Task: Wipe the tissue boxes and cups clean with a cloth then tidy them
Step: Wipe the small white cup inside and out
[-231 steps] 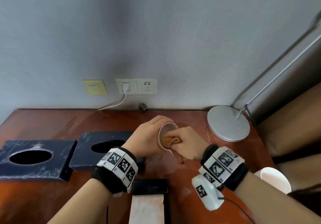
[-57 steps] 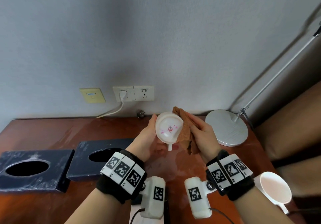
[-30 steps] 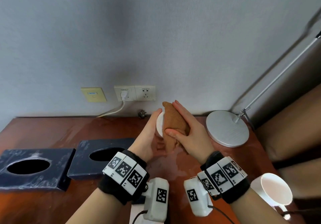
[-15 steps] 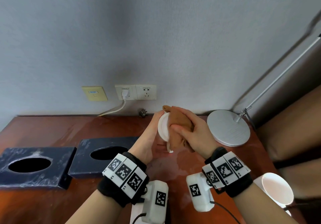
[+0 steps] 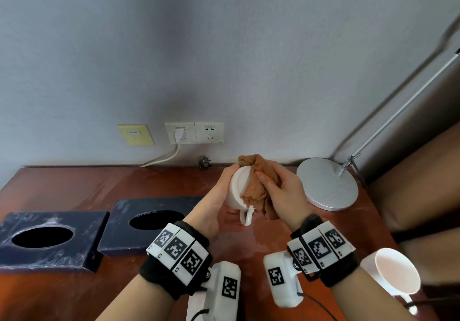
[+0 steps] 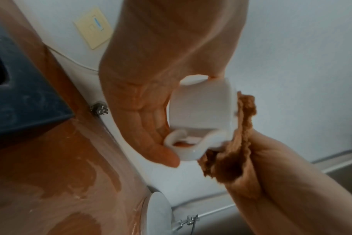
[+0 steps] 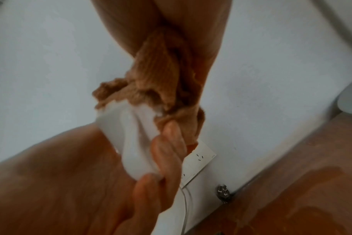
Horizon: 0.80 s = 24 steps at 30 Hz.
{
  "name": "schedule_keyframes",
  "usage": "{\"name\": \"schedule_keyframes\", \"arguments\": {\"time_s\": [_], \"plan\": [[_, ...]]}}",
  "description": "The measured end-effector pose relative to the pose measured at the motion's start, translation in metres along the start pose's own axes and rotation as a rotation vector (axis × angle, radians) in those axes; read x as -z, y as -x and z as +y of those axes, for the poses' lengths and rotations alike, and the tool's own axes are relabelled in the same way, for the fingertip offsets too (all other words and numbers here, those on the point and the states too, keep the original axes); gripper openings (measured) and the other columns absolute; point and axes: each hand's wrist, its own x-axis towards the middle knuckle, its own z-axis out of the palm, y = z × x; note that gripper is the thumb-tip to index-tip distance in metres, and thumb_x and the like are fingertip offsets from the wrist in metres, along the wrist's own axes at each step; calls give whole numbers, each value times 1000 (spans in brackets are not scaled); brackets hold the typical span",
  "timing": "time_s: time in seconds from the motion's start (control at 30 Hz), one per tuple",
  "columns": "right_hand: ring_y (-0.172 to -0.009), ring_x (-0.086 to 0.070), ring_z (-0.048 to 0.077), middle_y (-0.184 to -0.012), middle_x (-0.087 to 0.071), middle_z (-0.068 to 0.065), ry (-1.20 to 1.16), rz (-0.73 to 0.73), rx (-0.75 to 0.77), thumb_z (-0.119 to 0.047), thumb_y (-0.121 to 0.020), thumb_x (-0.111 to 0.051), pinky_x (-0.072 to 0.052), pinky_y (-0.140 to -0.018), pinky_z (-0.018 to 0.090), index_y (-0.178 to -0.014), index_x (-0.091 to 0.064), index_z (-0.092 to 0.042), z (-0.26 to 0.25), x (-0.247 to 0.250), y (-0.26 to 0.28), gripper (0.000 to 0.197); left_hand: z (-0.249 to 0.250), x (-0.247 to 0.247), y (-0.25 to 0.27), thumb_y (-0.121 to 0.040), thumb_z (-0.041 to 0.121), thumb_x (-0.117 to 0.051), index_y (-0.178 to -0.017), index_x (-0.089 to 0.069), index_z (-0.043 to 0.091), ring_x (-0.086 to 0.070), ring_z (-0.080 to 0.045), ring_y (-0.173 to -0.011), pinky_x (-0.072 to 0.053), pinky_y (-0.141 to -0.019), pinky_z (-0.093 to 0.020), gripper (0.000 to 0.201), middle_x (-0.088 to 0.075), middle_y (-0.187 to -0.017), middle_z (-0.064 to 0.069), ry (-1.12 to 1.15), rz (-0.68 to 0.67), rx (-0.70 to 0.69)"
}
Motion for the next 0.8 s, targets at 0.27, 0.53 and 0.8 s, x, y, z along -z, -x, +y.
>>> {"name": "schedule_keyframes", "arguments": {"time_s": [0.27,0.53,0.8], "plan": [[-96,-57,-12,-101,-62,-24,-15,-8,16,-13,-77,-71,-43,-85,6,-101,-57,-45,0,1,5,42,-3,-4,-7,-98,48,-27,-80,-52,8,-47,-21,-63,-38,-57,-29,50,-50,-72,-11,81,-22,33],[-95,-63,4,-96,-67,-15,-27,64,-14,-4,-84,-62,-48,-88,18,-99,-65,-32,6,8,3,32,-20,9,-7,-88,62,-41,-117,-59,11,-57,-24,-70,-47,-65,-32,61,-61,-91,-15,78,-84,12],[-87,-66,34,-90,-67,26,-562,316,-434,-37,-95,-45,-53,-80,40,-110,-64,-3,21,26,14,42,-35,15,-3,-83,47,-61,-120,-57,7,-61,-28,-91,-50,-83,-38,54,-64,-116,-19,27,43,-108]]}}
